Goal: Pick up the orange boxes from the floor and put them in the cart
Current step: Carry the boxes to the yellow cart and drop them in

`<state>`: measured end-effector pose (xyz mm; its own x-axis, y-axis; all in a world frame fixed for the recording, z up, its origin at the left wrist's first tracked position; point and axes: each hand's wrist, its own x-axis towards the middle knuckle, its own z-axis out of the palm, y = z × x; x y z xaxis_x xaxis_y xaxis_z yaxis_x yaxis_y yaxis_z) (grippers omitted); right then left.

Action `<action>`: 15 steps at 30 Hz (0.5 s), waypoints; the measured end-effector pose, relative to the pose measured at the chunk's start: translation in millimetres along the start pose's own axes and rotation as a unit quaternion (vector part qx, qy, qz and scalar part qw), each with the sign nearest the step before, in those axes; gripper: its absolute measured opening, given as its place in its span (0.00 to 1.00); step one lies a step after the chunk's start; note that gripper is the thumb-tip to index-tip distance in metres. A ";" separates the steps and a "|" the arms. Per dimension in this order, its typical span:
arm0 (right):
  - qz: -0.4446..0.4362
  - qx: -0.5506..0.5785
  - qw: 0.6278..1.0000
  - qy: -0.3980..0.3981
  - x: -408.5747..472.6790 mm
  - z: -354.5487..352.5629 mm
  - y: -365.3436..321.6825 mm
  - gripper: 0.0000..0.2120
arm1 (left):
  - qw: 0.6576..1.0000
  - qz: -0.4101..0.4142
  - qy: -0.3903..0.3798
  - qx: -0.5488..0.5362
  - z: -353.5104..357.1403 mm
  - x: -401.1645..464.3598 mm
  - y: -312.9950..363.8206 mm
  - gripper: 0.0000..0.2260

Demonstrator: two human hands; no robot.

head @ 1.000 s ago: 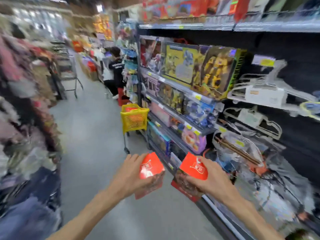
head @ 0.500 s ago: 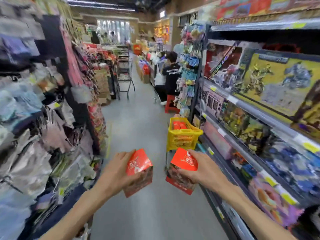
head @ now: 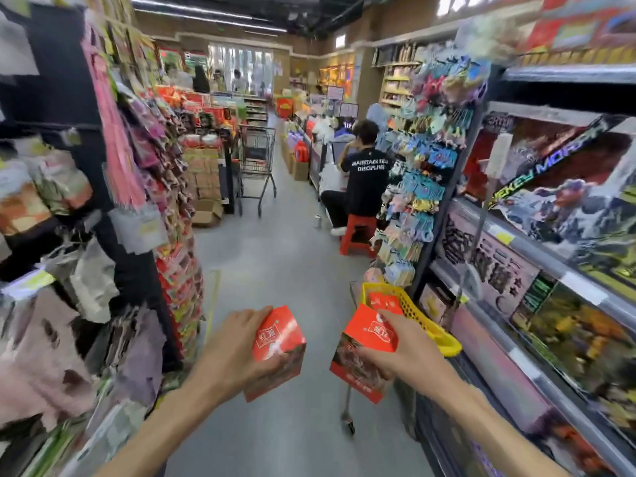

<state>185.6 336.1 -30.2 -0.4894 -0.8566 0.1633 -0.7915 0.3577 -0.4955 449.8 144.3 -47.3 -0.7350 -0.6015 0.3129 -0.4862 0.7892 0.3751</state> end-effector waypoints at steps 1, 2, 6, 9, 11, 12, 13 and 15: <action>0.011 -0.004 1.000 0.003 25.2 0.0 2.6 0.44 | 1.000 0.009 -0.007 -0.006 2.0 29.7 -10.0 0.41; 0.024 -0.006 1.000 0.005 50.1 -1.6 5.3 0.44 | 1.000 0.021 -0.016 -0.014 4.1 59.9 -18.3 0.41; 0.051 -0.014 0.998 0.030 139.9 -11.0 23.7 0.42 | 0.997 0.066 -0.046 -0.020 24.2 177.6 -46.9 0.39; 0.085 -0.007 0.995 0.051 200.8 -12.3 46.6 0.39 | 0.993 0.096 -0.062 -0.024 51.3 261.0 -62.4 0.39; 0.110 0.003 0.991 0.070 239.0 -6.9 70.3 0.37 | 0.990 0.123 -0.071 -0.026 73.2 314.8 -70.2 0.40; 0.123 0.009 0.989 0.078 258.1 -2.5 83.8 0.38 | 0.987 0.138 -0.074 -0.027 84.5 341.6 -72.9 0.40; 0.135 0.008 0.987 0.086 277.2 2.9 99.6 0.39 | 0.985 0.153 -0.078 -0.028 96.8 368.2 -75.4 0.40; 0.162 -0.008 0.981 0.104 315.0 9.6 131.6 0.40 | 0.978 0.185 -0.085 -0.032 122.9 422.5 -78.8 0.39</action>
<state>-69.3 109.8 -52.1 -0.7795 -0.6026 0.1711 -0.5863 0.6058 -0.5378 119.5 -156.9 -51.9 -0.9260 -0.2419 0.2900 -0.1450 0.9368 0.3183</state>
